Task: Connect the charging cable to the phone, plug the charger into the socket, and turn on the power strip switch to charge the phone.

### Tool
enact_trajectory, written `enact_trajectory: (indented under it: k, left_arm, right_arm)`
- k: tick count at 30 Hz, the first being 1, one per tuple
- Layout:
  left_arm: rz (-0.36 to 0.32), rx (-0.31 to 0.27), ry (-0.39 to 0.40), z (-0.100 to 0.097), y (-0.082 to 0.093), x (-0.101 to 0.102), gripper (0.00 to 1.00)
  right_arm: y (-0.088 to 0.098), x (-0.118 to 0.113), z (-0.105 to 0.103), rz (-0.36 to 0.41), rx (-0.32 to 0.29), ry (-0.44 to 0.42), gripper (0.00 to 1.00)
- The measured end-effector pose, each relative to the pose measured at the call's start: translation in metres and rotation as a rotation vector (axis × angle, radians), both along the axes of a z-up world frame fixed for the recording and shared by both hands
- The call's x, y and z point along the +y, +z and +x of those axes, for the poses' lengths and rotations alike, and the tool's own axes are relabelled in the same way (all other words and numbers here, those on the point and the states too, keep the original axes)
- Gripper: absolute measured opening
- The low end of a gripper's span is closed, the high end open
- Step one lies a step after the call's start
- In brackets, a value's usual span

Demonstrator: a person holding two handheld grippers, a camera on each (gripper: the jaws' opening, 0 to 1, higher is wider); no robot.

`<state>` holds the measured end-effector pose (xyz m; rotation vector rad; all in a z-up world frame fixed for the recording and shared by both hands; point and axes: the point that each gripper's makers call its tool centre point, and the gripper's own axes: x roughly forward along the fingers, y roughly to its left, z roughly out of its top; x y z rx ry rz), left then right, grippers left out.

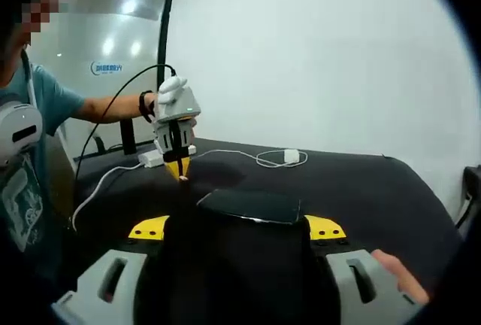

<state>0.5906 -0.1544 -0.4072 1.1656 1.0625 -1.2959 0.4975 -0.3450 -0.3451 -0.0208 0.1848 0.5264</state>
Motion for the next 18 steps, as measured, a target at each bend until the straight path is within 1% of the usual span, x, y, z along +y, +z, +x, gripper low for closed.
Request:
enact_trajectory:
  k: [2, 3, 4, 5, 6, 7, 10, 11, 12, 13, 14, 18]
  left_arm:
    - [0.022, -0.014, 0.029, 0.000, -0.003, -0.002, 0.00]
    - [0.033, -0.014, 0.029, -0.001, -0.004, -0.003, 0.00]
    - [0.051, -0.027, 0.082, -0.001, -0.005, -0.002, 0.00]
    - [0.057, -0.028, 0.101, -0.001, -0.006, -0.003, 0.00]
    - [0.061, -0.020, 0.102, -0.004, -0.007, -0.005, 0.00]
    - [0.068, -0.017, 0.136, -0.006, -0.008, -0.006, 0.00]
    - [0.086, -0.041, 0.172, -0.007, -0.009, -0.009, 0.00]
    - [0.091, -0.044, 0.179, -0.007, -0.009, -0.010, 0.00]
    - [0.093, -0.052, 0.183, -0.007, -0.008, -0.010, 0.00]
    - [0.087, -0.059, 0.194, -0.007, -0.008, -0.011, 0.00]
    - [0.092, -0.052, 0.210, -0.009, -0.008, -0.011, 0.00]
    - [0.102, -0.053, 0.225, -0.013, -0.009, -0.011, 0.00]
  right_arm:
    - [0.003, -0.005, 0.004, 0.014, -0.015, -0.002, 0.68]
    - [0.004, -0.007, 0.006, 0.025, -0.018, -0.001, 0.70]
    - [0.006, -0.009, 0.009, 0.042, -0.024, 0.005, 0.73]
    - [0.007, -0.008, 0.010, 0.052, -0.028, 0.023, 0.77]
    - [0.005, -0.004, 0.010, 0.066, -0.015, 0.066, 0.81]
    - [0.003, -0.004, 0.013, 0.065, -0.007, 0.072, 0.86]
    - [-0.004, -0.007, 0.024, 0.017, 0.001, 0.078, 0.92]
    - [-0.008, -0.009, 0.029, 0.003, 0.006, 0.076, 0.92]
    - [-0.009, -0.009, 0.032, 0.003, 0.006, 0.079, 0.93]
    - [-0.012, -0.008, 0.035, 0.010, 0.019, 0.091, 0.93]
    - [-0.013, -0.008, 0.037, 0.014, 0.026, 0.095, 0.93]
    - [-0.017, -0.008, 0.044, 0.008, 0.028, 0.115, 0.93]
